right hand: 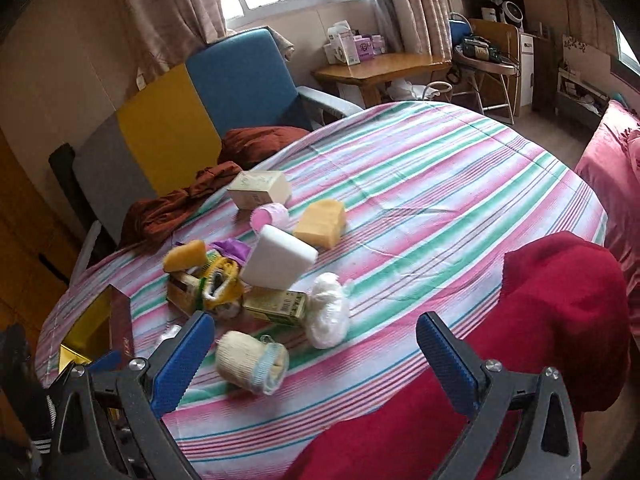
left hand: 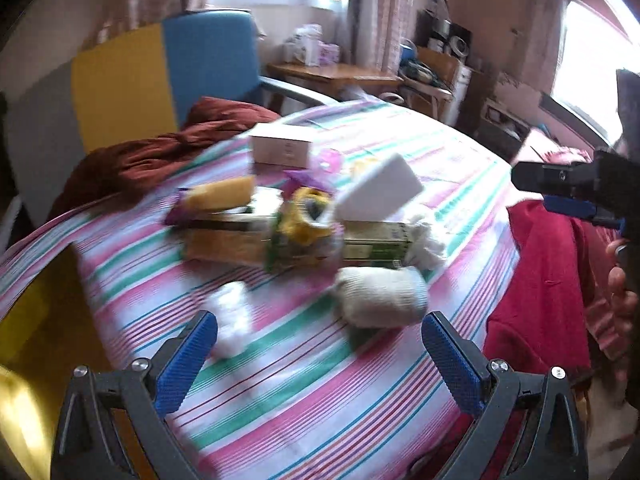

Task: Organize objects
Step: 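Move both grippers toward the cluster of items on the striped sheet, then grasp the cream knitted roll with the left gripper while the right gripper grasps the white block, then carry the knitted roll and white block over the gold tray with both grippers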

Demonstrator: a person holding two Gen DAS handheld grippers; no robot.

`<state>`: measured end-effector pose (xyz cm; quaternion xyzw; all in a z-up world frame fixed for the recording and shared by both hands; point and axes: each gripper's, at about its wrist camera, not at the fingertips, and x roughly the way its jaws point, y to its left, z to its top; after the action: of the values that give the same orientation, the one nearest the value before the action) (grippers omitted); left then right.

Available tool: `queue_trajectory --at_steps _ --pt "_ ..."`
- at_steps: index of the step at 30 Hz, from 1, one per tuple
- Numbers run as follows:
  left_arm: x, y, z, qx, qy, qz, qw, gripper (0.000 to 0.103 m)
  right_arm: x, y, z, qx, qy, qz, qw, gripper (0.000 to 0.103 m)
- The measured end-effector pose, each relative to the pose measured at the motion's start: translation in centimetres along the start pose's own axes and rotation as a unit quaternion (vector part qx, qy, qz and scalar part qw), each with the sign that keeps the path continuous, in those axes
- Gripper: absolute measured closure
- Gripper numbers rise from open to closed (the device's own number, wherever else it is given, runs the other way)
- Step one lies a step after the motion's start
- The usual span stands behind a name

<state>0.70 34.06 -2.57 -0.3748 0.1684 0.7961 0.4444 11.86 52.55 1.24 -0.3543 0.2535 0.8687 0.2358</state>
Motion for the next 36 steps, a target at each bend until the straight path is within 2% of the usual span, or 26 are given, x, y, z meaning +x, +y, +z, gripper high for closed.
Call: queue_trajectory --at_steps 6,8,9,12,18,25,27,28,29,30,36 --pt "3.7 -3.1 0.9 0.031 0.015 -0.025 0.9991 0.0 1.4 -1.2 0.9 -0.003 0.017 -0.005 1.0 0.0" --pt "4.9 -3.7 1.1 0.038 0.018 -0.023 0.9989 0.001 2.0 -1.1 1.4 -0.01 0.024 -0.002 1.0 0.0" --pt "5.7 -3.9 1.2 0.041 0.023 -0.024 0.9986 0.004 2.3 -1.1 1.8 -0.014 0.027 0.0 1.0 0.0" --pt "7.4 -3.9 1.3 0.038 0.046 -0.043 0.9973 0.037 3.5 -0.5 2.8 -0.03 0.041 0.014 0.999 0.0" --pt "6.8 -1.9 0.5 -0.006 0.034 -0.079 0.9963 0.042 8.5 1.8 4.8 -0.047 0.088 0.038 0.994 0.0" --pt "4.9 0.4 -0.9 -0.048 0.027 -0.069 0.9961 0.043 13.7 1.4 5.5 0.049 0.117 0.058 0.99 0.0" --pt "4.5 0.7 -1.3 -0.054 0.025 -0.069 0.9959 0.043 14.4 1.5 5.5 0.065 0.117 0.067 0.989 0.005" --pt "4.2 0.9 -1.6 -0.054 0.024 -0.069 0.9959 0.043 14.6 1.6 5.4 0.066 0.12 0.074 0.988 0.017" --pt "4.0 0.9 -1.7 -0.053 0.022 -0.067 0.9961 0.043 14.8 1.8 5.3 0.062 0.126 0.079 0.987 0.035" --pt "3.9 0.8 -1.8 -0.052 0.021 -0.066 0.9962 0.043 14.7 1.9 5.2 0.06 0.126 0.077 0.987 0.042" --pt "2.3 1.2 -1.9 -0.059 0.009 -0.074 0.9955 0.043 12.1 2.1 5.3 0.045 0.088 0.08 0.992 0.043"
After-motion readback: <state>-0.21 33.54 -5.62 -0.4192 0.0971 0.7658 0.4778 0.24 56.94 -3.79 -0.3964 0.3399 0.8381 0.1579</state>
